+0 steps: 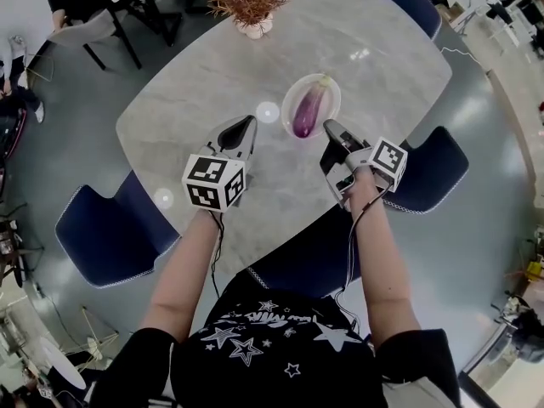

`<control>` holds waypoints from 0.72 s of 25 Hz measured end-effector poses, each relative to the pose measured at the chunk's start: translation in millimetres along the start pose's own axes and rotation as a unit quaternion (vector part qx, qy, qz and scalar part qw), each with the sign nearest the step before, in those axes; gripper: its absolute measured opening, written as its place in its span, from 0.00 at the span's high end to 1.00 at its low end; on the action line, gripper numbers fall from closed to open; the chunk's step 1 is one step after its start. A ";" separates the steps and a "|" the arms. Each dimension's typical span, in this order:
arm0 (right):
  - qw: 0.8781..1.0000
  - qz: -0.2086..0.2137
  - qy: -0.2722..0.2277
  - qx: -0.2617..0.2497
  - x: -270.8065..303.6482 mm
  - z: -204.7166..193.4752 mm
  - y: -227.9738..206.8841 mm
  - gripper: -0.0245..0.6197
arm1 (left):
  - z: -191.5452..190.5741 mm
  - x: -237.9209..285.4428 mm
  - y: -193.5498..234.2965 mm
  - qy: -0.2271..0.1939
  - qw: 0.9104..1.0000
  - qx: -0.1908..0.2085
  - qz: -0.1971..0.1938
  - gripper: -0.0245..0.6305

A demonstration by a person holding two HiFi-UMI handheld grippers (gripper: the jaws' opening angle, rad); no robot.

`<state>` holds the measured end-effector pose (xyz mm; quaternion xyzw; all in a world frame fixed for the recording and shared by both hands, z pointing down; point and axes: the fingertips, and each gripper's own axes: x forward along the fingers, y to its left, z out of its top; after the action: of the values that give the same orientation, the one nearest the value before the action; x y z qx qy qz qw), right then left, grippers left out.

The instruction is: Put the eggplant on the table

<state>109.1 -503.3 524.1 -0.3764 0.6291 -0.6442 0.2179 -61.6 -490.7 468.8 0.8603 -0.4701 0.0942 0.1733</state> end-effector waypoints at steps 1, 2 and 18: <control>1.000 -0.003 0.001 0.003 5.3 3.9 -4.7 0.93 | 0.4 6.0 3.5 0.002 1.000 -0.001 0.002 0.95; 1.000 -0.007 0.003 0.005 10.0 7.0 -9.1 0.93 | 0.7 11.3 6.5 0.003 1.000 -0.001 0.003 0.95; 0.998 -0.052 0.019 0.005 49.1 24.4 -73.5 0.93 | -23.1 51.3 18.4 0.025 1.000 -0.018 0.000 0.95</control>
<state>111.2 -547.7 604.2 -0.3955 0.6090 -0.6651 0.1741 -49.3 -530.8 510.6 0.8547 -0.4670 0.1070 0.2001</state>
